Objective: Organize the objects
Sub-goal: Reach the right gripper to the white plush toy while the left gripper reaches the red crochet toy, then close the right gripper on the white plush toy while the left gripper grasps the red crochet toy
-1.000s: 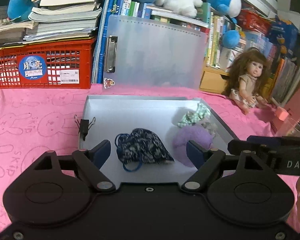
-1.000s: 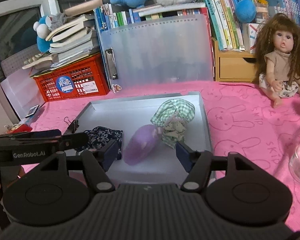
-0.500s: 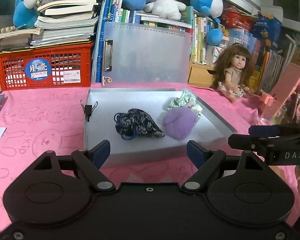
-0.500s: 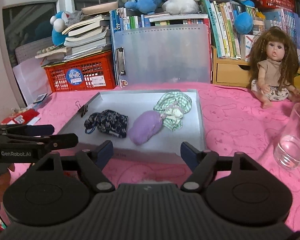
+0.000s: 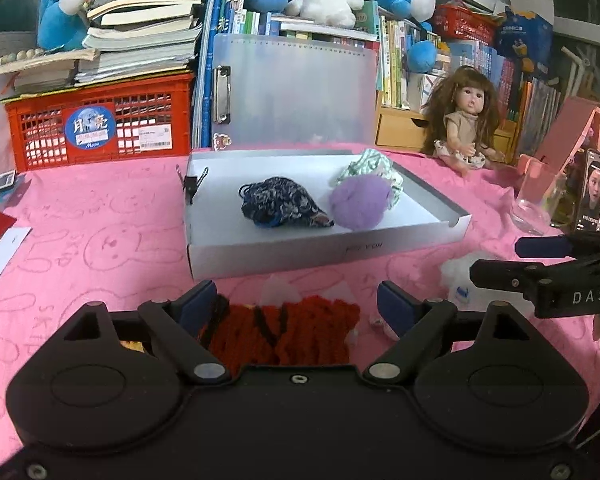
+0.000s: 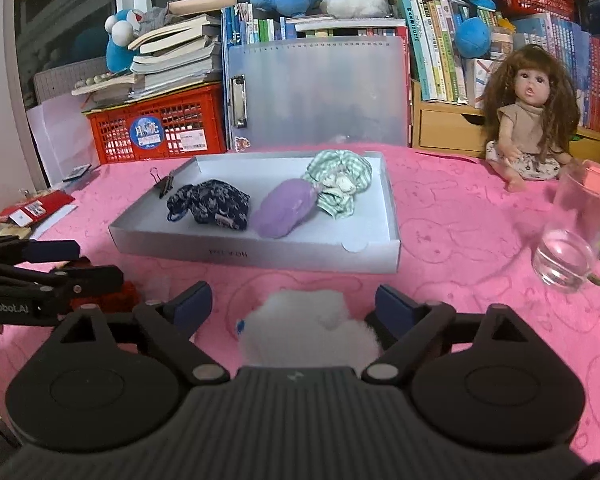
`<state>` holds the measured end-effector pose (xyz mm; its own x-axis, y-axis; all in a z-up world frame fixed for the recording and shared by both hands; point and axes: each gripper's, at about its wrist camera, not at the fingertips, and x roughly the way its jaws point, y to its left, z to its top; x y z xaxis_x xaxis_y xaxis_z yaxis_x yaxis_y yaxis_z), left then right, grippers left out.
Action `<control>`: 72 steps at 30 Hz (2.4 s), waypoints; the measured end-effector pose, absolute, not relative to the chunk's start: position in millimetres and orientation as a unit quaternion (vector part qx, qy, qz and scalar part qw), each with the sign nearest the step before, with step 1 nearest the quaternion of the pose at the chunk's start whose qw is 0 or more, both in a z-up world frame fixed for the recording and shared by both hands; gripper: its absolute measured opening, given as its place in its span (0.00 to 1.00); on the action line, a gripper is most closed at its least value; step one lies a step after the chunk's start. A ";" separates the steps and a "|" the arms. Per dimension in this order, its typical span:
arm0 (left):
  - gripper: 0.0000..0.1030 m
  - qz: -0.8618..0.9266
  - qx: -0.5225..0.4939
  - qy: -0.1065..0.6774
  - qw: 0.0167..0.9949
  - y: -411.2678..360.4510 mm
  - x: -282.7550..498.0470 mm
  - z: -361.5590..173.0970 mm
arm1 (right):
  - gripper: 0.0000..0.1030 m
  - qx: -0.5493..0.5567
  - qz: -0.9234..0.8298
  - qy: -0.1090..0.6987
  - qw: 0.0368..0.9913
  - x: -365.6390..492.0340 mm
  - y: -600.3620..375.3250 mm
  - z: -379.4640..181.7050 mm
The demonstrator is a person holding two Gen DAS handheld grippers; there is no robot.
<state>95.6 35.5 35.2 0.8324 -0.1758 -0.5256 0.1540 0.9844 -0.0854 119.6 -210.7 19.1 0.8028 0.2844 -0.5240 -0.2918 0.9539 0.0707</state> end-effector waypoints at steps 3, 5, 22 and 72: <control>0.85 -0.081 -0.018 0.272 0.959 36.5 90.7 32.5 | 0.93 -0.009 0.147 0.275 0.950 114.5 -211.5 15.0; 0.85 -0.080 -0.013 0.271 0.959 36.9 87.2 31.0 | 0.93 -0.004 0.146 0.277 0.950 112.1 -212.9 13.0; 0.84 -0.066 -0.029 0.261 0.963 42.9 70.4 24.7 | 0.95 0.002 0.134 0.293 0.947 106.4 -217.5 -5.2; 0.91 -0.062 -0.044 0.271 0.960 41.4 84.8 5.3 | 0.98 -0.002 0.131 0.298 0.946 107.4 -212.7 -18.3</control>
<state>84.8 41.4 5.3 0.8455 -0.1435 -0.5143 0.0960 0.9884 -0.1180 107.4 -212.7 -18.3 0.7881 0.2463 -0.5641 -0.2484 0.9658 0.0746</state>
